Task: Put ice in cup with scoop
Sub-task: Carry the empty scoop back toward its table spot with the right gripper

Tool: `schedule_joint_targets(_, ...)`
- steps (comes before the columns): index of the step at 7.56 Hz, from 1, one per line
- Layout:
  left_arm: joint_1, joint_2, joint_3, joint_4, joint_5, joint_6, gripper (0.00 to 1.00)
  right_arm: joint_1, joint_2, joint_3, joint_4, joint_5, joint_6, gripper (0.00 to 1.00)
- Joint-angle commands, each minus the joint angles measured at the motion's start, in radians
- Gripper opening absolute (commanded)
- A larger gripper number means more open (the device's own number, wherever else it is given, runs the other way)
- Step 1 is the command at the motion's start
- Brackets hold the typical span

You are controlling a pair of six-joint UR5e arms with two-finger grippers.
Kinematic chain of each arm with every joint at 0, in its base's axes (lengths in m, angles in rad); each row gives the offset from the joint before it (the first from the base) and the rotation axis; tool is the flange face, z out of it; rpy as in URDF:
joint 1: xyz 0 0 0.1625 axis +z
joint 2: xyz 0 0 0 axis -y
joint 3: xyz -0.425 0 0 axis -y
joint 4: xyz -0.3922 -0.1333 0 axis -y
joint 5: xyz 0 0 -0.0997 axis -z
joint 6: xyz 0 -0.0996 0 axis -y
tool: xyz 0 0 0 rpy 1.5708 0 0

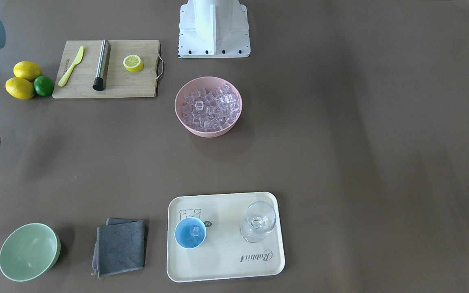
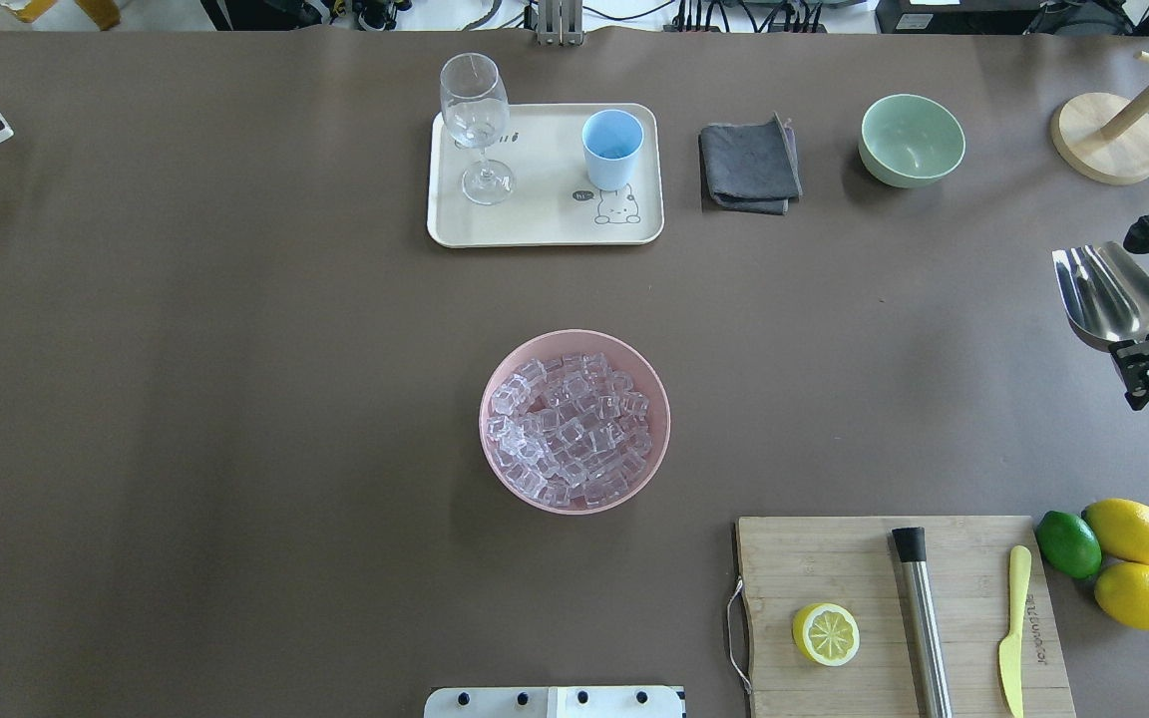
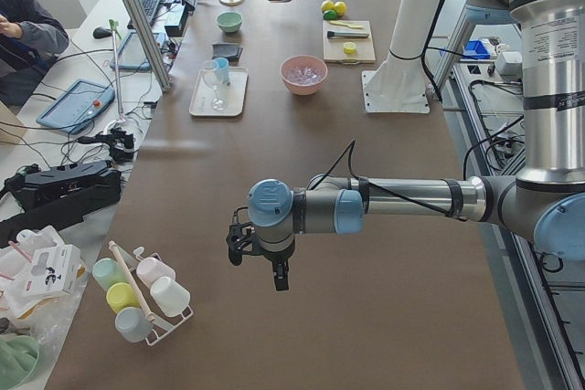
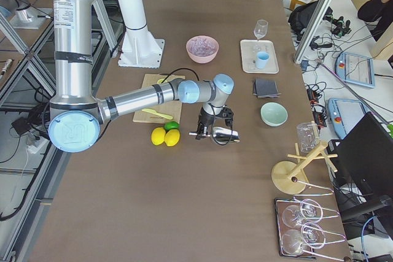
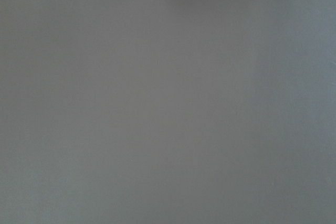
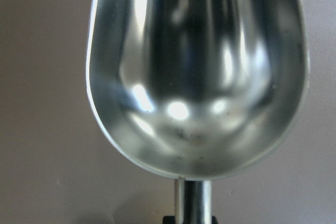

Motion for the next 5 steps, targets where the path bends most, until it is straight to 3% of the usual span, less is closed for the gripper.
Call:
schedule_joint_targets(1,0.004,-0.002,0.006,0.001,-0.001,-0.001,0.98,0.002,0.007,-0.127,0.127,-0.021,-0.01,0.0)
schedule_joint_targets(3,0.004,-0.005,0.012,0.0,-0.003,-0.001,0.98,0.008,0.06,-0.192,0.161,-0.021,-0.001,0.0)
schedule_joint_targets(5,0.004,-0.005,0.012,-0.002,-0.004,-0.001,0.98,0.01,0.149,-0.195,0.108,-0.021,0.067,0.0)
